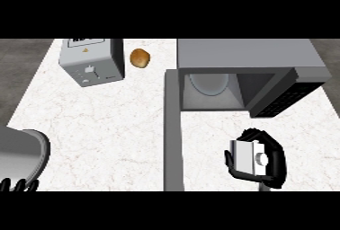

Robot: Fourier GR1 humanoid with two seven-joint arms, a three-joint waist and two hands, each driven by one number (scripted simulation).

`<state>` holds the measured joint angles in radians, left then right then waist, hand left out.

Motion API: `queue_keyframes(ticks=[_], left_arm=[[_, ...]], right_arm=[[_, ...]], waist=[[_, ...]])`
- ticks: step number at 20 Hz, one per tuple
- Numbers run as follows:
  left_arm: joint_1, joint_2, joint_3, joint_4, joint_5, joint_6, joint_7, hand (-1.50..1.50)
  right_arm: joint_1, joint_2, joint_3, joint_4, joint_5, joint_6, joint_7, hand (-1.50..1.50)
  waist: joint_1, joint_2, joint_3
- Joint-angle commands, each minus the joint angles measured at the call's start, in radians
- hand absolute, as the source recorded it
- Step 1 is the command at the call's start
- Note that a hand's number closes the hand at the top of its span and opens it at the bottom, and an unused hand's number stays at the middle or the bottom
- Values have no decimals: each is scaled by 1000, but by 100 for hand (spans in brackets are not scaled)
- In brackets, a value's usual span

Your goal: Pick up the milk, place it into the microwave and close the microwave

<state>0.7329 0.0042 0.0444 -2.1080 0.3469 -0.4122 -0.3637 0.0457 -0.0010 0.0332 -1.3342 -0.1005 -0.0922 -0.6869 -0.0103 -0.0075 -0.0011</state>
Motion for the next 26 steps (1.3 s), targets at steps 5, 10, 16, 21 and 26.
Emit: queue_keyframes(ticks=[5,10,16,21,26], left_arm=[[-4,-3,27,34,-10,-25,-21,-150],[-40,50,101,22,94,-29,30,-150],[-74,62,134,35,107,-24,66,-150],[-38,45,133,55,80,-71,31,-150],[-46,23,123,112,8,-90,-29,-150]], right_arm=[[5,1,161,-221,39,-201,175,150],[-136,1,154,-101,81,-255,221,150],[-341,1,180,124,66,-412,248,150],[-489,1,90,340,39,-420,246,150],[-642,1,-19,634,-49,-377,88,150]], waist=[[16,6,1],[18,7,1],[24,9,1],[30,11,2],[41,15,2]])
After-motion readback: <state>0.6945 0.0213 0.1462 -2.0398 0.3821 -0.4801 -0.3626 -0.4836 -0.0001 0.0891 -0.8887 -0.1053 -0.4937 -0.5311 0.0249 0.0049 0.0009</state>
